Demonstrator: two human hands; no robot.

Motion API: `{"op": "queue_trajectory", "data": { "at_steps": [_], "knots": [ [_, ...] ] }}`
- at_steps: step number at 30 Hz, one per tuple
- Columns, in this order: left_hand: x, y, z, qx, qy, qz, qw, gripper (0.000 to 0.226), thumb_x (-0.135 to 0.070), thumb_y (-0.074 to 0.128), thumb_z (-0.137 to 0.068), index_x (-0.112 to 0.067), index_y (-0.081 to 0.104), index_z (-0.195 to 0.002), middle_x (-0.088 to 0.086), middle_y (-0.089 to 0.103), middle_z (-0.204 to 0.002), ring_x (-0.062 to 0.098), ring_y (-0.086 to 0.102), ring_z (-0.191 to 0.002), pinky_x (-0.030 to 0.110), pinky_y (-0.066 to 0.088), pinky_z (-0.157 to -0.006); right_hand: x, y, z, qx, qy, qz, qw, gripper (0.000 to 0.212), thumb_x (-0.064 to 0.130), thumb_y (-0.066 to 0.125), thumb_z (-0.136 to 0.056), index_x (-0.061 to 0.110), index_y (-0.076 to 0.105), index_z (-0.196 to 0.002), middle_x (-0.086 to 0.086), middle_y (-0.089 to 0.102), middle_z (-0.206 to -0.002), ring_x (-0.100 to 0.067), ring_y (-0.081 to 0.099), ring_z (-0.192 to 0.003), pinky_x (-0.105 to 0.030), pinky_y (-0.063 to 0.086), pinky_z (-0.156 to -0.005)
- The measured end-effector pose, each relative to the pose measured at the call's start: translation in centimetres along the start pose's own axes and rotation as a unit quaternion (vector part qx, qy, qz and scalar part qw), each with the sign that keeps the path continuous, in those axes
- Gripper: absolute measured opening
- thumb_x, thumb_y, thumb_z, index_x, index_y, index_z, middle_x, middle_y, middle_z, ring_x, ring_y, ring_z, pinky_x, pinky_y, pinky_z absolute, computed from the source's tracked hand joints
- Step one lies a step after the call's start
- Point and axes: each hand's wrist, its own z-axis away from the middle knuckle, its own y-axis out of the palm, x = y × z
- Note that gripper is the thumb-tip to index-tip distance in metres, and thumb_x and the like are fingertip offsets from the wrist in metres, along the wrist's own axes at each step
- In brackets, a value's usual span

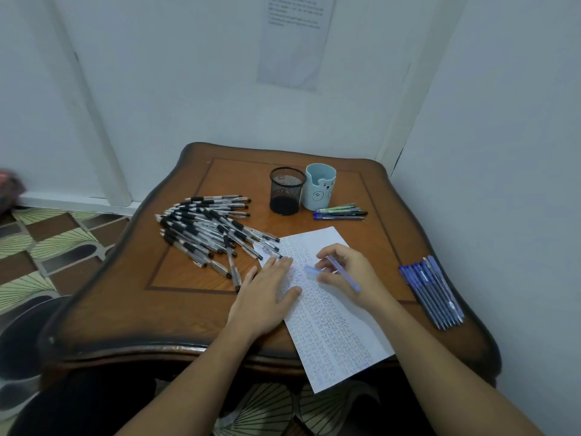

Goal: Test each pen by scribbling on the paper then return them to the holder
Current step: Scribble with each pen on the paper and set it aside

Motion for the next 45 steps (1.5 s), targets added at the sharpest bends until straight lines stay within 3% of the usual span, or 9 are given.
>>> {"op": "queue_trajectory", "data": {
  "at_steps": [4,7,10,14,17,21,34,40,45],
  "knots": [
    [0.1,0.0,0.4,-0.053,0.022,0.077,0.995,0.042,-0.032,0.055,-0.097,-0.025,0.051,-0.138,-0.012,0.050,-0.141,0.000,0.027,-0.138,0.033,0.022,-0.116,1.4,2.1,0.6,0.010,0.011,-0.051,0.999,0.035,-0.006,0.078,-0.077,0.014,0.066,-0.103,-0.005,0.069,-0.091,-0.008,0.065,-0.075,-0.024,0.055,-0.071],
    [0.1,-0.2,0.7,-0.073,0.026,0.100,0.992,0.020,-0.027,0.058,-0.096,-0.026,0.067,-0.113,-0.014,0.067,-0.106,0.004,0.055,-0.107,0.030,0.043,-0.090,1.7,2.8,0.8,0.029,0.019,-0.075,0.997,0.033,-0.004,0.078,-0.078,0.014,0.067,-0.103,-0.007,0.070,-0.092,-0.013,0.067,-0.076,-0.029,0.058,-0.074],
    [0.0,-0.5,0.9,-0.083,0.003,0.111,0.990,0.013,-0.026,0.058,-0.096,-0.026,0.068,-0.103,-0.021,0.060,-0.085,0.000,0.052,-0.083,0.017,0.036,-0.071,1.9,3.0,1.1,0.001,0.037,-0.133,0.990,0.015,0.004,0.066,-0.092,0.012,0.071,-0.103,-0.010,0.070,-0.092,-0.021,0.065,-0.078,-0.032,0.057,-0.071],
    [0.1,-0.3,1.0,-0.076,-0.017,0.106,0.991,0.015,-0.032,0.054,-0.098,-0.032,0.067,-0.105,-0.022,0.060,-0.086,-0.001,0.050,-0.083,0.011,0.033,-0.068,1.3,2.4,1.3,-0.072,0.073,-0.205,0.973,0.035,0.013,0.043,-0.096,0.009,0.077,-0.087,-0.006,0.050,-0.064,-0.016,0.045,-0.058,-0.030,0.036,-0.052],
    [0.3,-0.2,0.9,-0.073,-0.033,0.116,0.990,0.015,-0.037,0.052,-0.098,-0.036,0.065,-0.104,-0.019,0.062,-0.087,-0.001,0.052,-0.085,0.018,0.035,-0.068,1.2,1.8,1.6,-0.081,0.090,-0.253,0.960,0.017,0.006,0.044,-0.082,0.006,0.061,-0.080,-0.006,0.047,-0.059,-0.017,0.040,-0.055,-0.031,0.030,-0.051],
    [0.1,-0.3,1.0,-0.071,-0.033,0.111,0.991,0.016,-0.037,0.051,-0.098,-0.036,0.064,-0.106,-0.019,0.061,-0.087,0.000,0.052,-0.086,0.020,0.036,-0.069,1.1,1.8,1.8,-0.060,0.093,-0.277,0.954,0.008,0.006,0.052,-0.077,0.011,0.049,-0.072,-0.009,0.053,-0.059,-0.018,0.042,-0.054,-0.029,0.030,-0.049],
    [0.3,-0.3,1.2,-0.109,-0.012,0.161,0.981,0.012,-0.026,0.060,-0.094,-0.030,0.071,-0.092,-0.008,0.058,-0.070,0.008,0.050,-0.067,0.013,0.030,-0.059,1.6,3.0,2.1,-0.021,0.111,-0.306,0.945,0.010,0.003,0.080,-0.072,0.000,0.076,-0.081,-0.020,0.066,-0.072,-0.018,0.052,-0.057,-0.021,0.038,-0.050],
    [0.1,-0.4,1.0,-0.139,-0.033,0.203,0.969,0.014,-0.018,0.060,-0.094,-0.021,0.074,-0.095,-0.019,0.065,-0.069,0.001,0.060,-0.069,0.005,0.017,-0.110,1.6,3.7,1.4,-0.018,0.094,-0.288,0.953,0.006,-0.001,0.077,-0.079,0.000,0.074,-0.084,-0.014,0.060,-0.066,-0.019,0.046,-0.055,-0.025,0.037,-0.050],
    [-0.2,-0.5,1.2,-0.167,-0.036,0.198,0.965,0.014,-0.021,0.061,-0.094,-0.022,0.072,-0.103,-0.018,0.061,-0.072,-0.006,0.054,-0.068,0.013,0.038,-0.070,1.7,2.7,1.6,-0.014,0.098,-0.300,0.949,0.020,0.016,0.081,-0.071,0.005,0.078,-0.087,-0.015,0.062,-0.071,-0.018,0.049,-0.057,-0.025,0.037,-0.048]
  ]
}}
